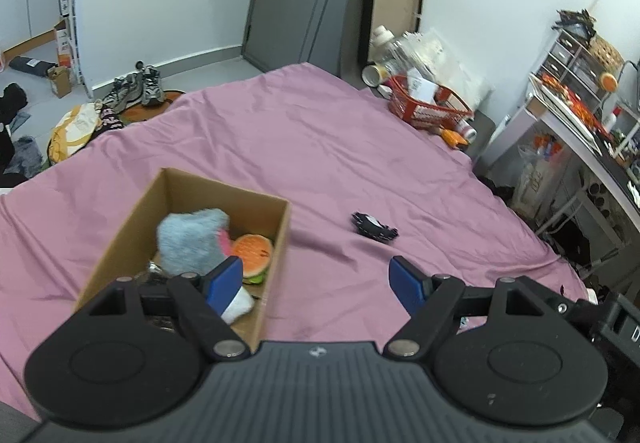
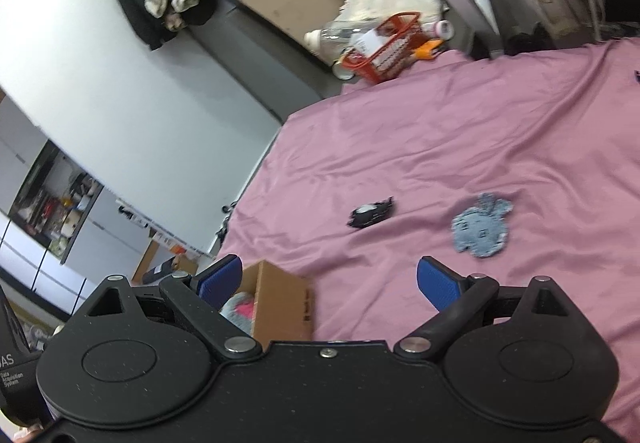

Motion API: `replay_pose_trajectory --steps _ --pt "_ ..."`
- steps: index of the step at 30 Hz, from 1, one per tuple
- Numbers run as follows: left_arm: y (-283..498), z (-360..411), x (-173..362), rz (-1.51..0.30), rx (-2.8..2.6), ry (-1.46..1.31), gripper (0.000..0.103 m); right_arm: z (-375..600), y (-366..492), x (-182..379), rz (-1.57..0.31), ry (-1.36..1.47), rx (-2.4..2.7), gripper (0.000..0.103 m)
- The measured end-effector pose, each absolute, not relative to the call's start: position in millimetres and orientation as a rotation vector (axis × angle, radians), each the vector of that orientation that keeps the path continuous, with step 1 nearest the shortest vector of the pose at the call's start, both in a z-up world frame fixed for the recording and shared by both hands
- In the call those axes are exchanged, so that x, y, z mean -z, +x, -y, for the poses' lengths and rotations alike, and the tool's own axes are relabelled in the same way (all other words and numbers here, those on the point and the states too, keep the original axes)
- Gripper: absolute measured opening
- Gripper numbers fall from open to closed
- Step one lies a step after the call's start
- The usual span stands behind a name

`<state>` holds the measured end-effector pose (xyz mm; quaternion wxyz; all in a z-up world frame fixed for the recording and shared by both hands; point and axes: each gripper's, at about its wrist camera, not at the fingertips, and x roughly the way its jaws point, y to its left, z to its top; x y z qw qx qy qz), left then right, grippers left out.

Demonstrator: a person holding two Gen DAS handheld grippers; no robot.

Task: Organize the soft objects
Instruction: 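Move the left tool to the black toy while the right tool approaches the denim bunny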

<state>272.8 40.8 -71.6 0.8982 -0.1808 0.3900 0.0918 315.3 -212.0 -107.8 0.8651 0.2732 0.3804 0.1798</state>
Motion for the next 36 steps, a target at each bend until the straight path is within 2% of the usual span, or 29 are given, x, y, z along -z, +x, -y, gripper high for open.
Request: replay_pose_trajectory --steps 19,36 --pt "325 16 89 -0.846 -0.133 -0.343 0.079 272 341 129 -0.811 0.664 -0.235 0.095" --pt "384 35 127 -0.915 -0.108 -0.343 0.079 293 373 174 -0.899 0.739 -0.099 0.095"
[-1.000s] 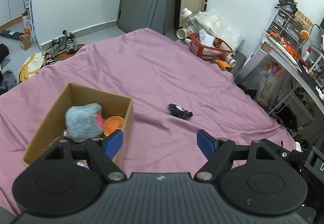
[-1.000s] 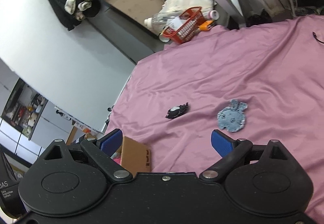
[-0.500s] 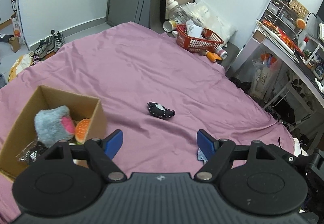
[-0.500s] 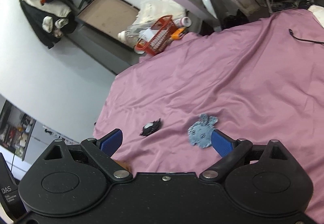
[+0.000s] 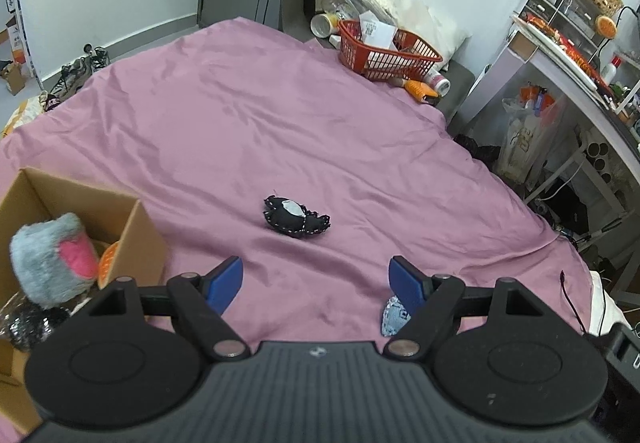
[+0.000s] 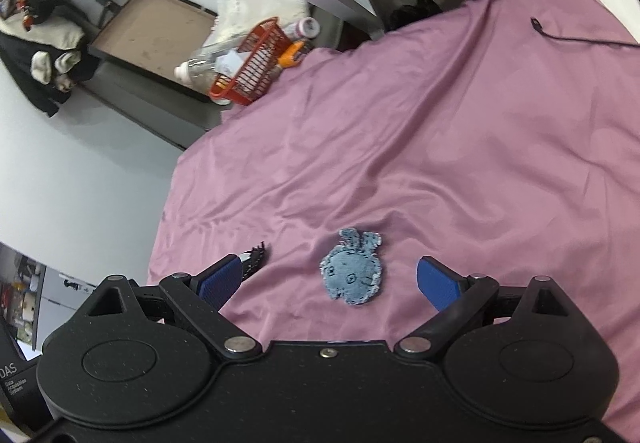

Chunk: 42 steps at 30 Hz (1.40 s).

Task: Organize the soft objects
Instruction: 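Move the left tool to the black toy while the right tool approaches the denim bunny, then grasp the black toy with the left tool while the right tool grasps the denim bunny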

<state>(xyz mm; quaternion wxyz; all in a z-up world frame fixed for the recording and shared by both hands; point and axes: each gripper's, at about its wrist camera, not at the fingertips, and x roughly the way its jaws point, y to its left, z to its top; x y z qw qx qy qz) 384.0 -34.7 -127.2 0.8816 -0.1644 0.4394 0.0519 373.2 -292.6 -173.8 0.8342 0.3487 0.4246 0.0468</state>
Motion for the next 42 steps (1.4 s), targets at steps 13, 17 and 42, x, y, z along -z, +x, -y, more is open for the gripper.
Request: replay_pose_trajectory --steps 13,17,42 --pt "434 29 171 -0.988 -0.136 -0.361 0.079 294 401 222 -0.999 0.853 -0.034 0.091" --pt "455 21 183 -1.0 -0.158 -0.383 0.079 288 410 236 -1.039 0.887 -0.047 0.089" --pt "481 6 224 -1.024 -0.184 -0.5 0.019 251 426 248 -1.048 0.585 -0.037 0.031"
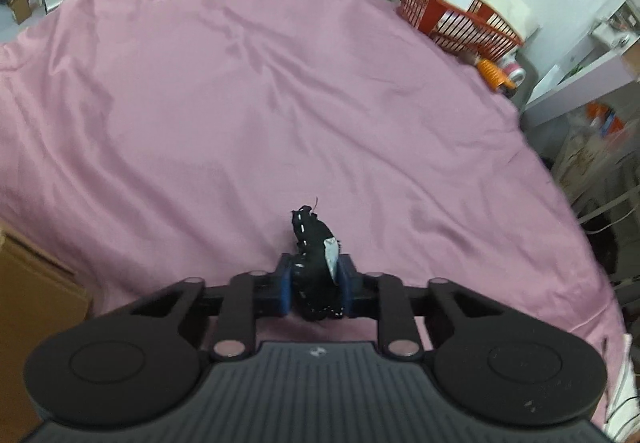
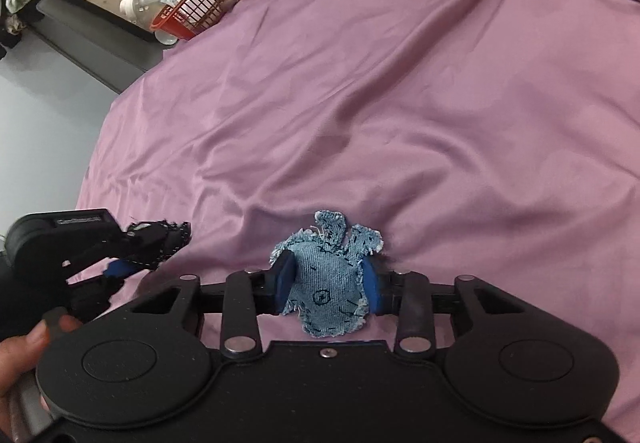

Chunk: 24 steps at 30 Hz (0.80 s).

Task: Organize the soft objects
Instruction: 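Grasp the black toy with the left tool while the right tool grasps the denim bunny, then carry the black toy and denim bunny into the box and release both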

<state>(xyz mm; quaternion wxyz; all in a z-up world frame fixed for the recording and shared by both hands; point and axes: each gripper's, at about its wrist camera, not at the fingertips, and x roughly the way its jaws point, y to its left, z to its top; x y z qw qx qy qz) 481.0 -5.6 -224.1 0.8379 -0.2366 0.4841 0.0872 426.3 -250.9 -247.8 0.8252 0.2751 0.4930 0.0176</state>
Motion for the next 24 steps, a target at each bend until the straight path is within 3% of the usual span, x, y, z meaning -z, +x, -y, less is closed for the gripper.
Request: replay_pose_trajectory --steps 7,24 --pt "454 9 200 -0.971 -0.145 -0.49 0.019 259 419 236 -1.015 0.667 -0.077 0.011" --pt "384 3 130 -0.863 -0.112 -0.481 0.019 264 394 193 -0.901 0.818 -0.268 0.009"
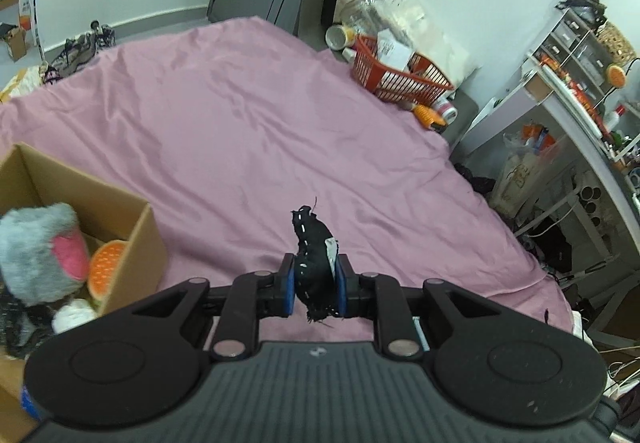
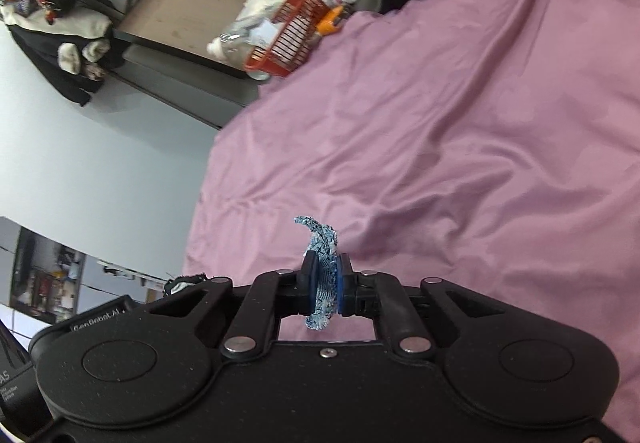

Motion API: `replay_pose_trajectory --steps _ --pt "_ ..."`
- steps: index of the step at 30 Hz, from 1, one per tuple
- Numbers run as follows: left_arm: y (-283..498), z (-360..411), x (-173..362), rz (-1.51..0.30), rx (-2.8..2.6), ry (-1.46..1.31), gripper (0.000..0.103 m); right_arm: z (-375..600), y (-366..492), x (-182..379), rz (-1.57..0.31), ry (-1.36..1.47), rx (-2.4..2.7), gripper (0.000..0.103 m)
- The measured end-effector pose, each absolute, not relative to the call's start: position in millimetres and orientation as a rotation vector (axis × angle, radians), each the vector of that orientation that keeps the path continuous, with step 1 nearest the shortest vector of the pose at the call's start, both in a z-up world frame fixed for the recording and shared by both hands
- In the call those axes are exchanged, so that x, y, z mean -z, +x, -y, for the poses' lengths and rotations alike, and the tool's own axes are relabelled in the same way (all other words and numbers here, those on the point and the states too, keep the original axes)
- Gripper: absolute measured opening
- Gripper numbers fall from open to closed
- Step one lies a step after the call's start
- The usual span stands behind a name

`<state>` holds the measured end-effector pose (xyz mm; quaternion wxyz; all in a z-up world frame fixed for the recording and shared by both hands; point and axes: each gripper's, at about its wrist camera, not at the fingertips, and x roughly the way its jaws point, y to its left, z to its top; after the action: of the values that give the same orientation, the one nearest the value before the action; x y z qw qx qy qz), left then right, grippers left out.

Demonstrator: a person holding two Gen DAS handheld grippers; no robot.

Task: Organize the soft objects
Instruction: 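Carry the black toy and denim bunny into the box and release both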

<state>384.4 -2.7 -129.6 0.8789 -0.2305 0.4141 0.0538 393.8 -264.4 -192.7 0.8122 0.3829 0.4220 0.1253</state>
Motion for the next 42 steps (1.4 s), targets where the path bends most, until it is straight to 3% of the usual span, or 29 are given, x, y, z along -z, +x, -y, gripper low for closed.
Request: replay_pose_trajectory --steps 24,42 --pt "301 -86 60 -0.743 -0.195 -0.489 0.019 198 355 121 -0.782 0.687 -0.446 0.009" --pt "267 -144 94 -0.832 -0.205 -0.561 0.023 130 338 107 -0.789 0.55 -0.522 0.009"
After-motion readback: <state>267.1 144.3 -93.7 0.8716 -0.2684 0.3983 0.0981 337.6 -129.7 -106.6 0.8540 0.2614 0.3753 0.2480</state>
